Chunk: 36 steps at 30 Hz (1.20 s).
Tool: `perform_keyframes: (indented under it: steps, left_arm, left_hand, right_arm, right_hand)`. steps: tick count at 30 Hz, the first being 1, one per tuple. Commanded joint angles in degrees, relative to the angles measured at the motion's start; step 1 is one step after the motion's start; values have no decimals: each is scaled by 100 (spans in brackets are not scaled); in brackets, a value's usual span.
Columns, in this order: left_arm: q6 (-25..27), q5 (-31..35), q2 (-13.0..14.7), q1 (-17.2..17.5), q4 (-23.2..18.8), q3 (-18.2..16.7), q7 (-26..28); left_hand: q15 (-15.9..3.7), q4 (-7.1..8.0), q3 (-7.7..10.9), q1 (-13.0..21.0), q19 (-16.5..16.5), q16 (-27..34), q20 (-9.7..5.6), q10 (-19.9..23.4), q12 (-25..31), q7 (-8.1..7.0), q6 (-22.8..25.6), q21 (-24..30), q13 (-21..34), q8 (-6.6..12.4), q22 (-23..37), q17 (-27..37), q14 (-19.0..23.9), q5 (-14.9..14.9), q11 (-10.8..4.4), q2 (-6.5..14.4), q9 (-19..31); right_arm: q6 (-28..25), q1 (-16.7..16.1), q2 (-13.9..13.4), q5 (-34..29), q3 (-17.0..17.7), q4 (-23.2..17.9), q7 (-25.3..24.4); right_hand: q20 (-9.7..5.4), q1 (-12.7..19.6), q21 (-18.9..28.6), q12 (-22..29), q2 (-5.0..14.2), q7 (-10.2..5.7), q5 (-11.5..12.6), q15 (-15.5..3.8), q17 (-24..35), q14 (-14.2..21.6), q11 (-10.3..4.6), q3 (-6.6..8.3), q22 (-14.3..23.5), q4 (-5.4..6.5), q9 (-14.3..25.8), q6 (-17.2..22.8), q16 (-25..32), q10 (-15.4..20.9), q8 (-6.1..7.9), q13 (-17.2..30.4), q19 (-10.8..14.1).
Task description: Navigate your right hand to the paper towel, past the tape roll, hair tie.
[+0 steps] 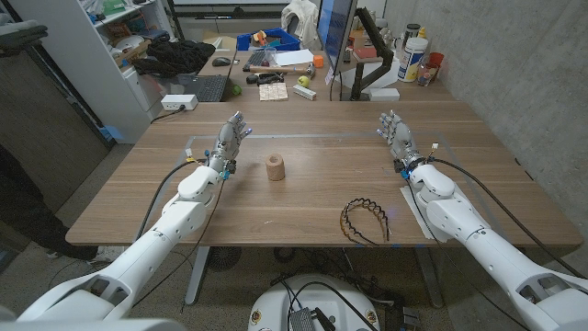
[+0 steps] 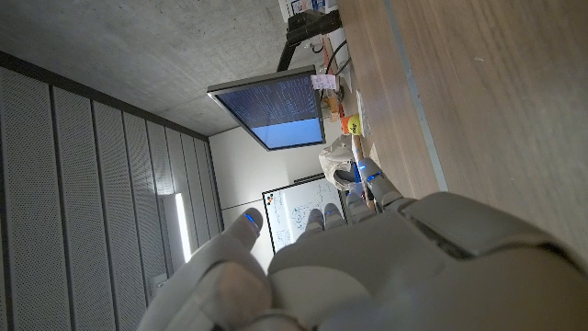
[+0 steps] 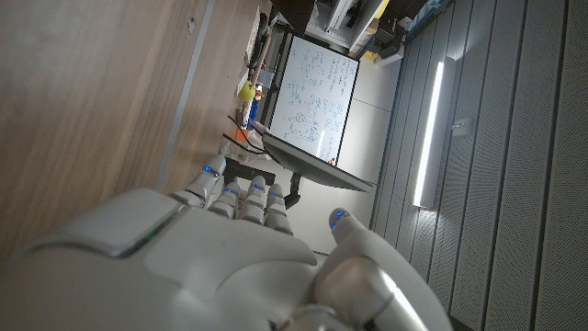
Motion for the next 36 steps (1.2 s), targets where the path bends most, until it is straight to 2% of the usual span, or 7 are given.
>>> perform_keyframes:
  steps: [1, 13, 26, 32, 36]
  left_arm:
    - [177, 369, -306, 91, 48, -423, -241]
    - [328, 678, -606, 121, 101, -771, -471]
    - [417, 905, -815, 90, 210, -997, -678]
    - [430, 982, -878, 91, 229, -1084, -727]
    - [447, 1026, -911, 99, 226, -1131, -744]
  left_hand:
    - [-346, -2, 40, -10, -1837, 28, -672, -1003, 31, -16, -1020, 48, 14, 21, 29, 27, -1643, 24, -50, 501, 17]
    - [-340, -8, 33, -45, -1828, 27, -674, -997, 35, -18, -1015, 28, 14, 23, 28, 25, -1642, 27, -39, 511, 16]
    - [-338, -13, 30, -69, -1821, 24, -670, -1000, 34, -11, -1013, 11, 13, 23, 26, 22, -1641, 30, -43, 511, 16]
    - [-336, -14, 29, -77, -1815, 26, -668, -990, 37, -9, -1002, 4, 12, 27, 26, 21, -1635, 31, -36, 511, 16]
    - [-327, -15, 27, -83, -1809, 27, -668, -983, 40, -9, -985, 1, 12, 33, 26, 20, -1629, 32, -33, 508, 17]
  right_arm:
    - [-18, 20, -13, -26, -43, -5, -35]
    - [-67, 48, -67, -35, -67, -10, -13]
    - [181, 61, -206, -618, -150, -94, -350]
    - [248, 64, -259, -776, -154, -127, -422]
    - [364, 51, -273, -927, -147, -123, -531]
  right_hand:
    - [-609, 1, 29, 39, 550, -11, 40, -86, 12, -47, 0, 35, 19, -13, 11, 31, 34, 41, 31, 12, -53]
    - [-543, 21, 32, 81, 540, -5, 40, -44, 1, 58, 71, 9, 20, -35, 12, 63, 65, 149, 44, 12, 40]
    - [-544, 70, 26, 109, 540, -9, 42, -61, -17, 128, 44, 9, 21, -75, 12, 171, 68, 239, 78, 13, 103]
    - [-549, 99, 19, 149, 550, 11, 43, -61, -25, 188, 92, 11, 22, -93, 12, 284, 74, 363, 108, 13, 146]
    - [-548, 117, 22, 163, 560, -56, 44, -84, -29, 250, 62, 14, 22, -101, 13, 401, 84, 419, 138, 13, 202]
